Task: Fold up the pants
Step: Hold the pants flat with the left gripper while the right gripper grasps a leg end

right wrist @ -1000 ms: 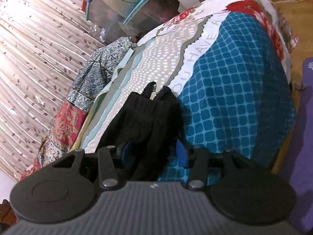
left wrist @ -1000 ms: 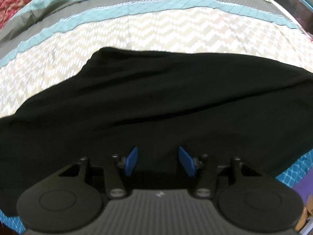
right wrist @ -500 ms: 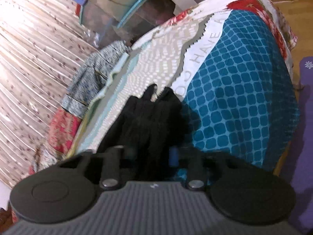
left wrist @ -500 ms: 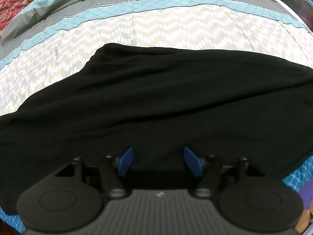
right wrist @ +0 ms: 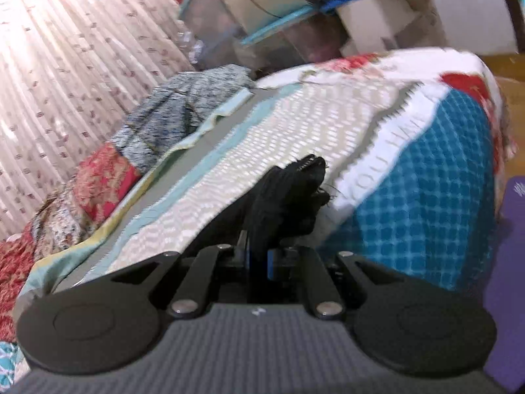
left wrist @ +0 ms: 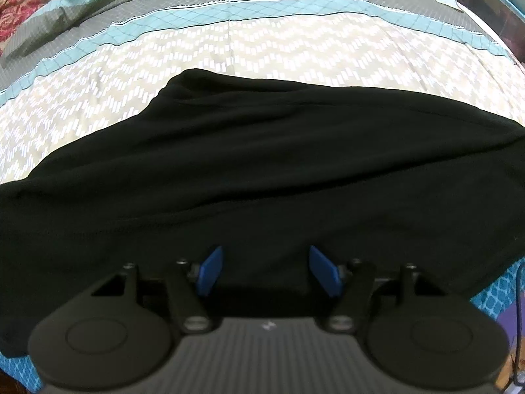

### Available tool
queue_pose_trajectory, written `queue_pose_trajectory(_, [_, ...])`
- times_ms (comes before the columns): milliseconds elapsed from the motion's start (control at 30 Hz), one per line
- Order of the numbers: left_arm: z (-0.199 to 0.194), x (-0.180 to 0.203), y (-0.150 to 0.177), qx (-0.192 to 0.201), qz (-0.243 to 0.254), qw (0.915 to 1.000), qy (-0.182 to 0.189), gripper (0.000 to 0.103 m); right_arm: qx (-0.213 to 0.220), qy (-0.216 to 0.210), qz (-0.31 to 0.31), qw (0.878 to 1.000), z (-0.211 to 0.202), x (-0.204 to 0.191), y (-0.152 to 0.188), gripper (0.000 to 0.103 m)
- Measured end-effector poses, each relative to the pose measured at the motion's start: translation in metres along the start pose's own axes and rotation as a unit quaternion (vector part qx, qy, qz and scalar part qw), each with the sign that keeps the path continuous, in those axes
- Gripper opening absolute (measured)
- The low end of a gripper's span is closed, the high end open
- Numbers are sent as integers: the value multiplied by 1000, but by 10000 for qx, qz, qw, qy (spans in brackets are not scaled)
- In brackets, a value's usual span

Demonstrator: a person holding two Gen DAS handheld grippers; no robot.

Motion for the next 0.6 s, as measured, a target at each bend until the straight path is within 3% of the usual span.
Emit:
queue_pose_trajectory(133, [0,-2,1,3,-14,10000,39,60,-119,342,253,9990,1,17,9,15])
queue_pose_trajectory(233, [-1,-3,1,8,-19,10000,56,60,-41,231,512,9984,-2,24,9,18])
queue_pose_trajectory(333, [-3,-3,0,25,5,10000,95,60,40,108,690,9976,-5,30,6,28])
queue_pose_trajectory(433, [-7,-4,-2,69,43,9999,146,60,229,-236,1155,9928,-9,41,2,52])
queue_pose_trajectory(600, [-17,4,-9,167,165,9993,282,62,355,-446,1541,9864,-9,51,-1,55])
Point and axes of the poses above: each gripper's, at about its wrist camera, not at the fingertips, and z roughly the way its jaws point, x to its right, y to its underside, the point moved 4 cm from there along z, roughly the way its jaws point, and after that the axes turned 15 degrees about -y, right-handed, at the moved point
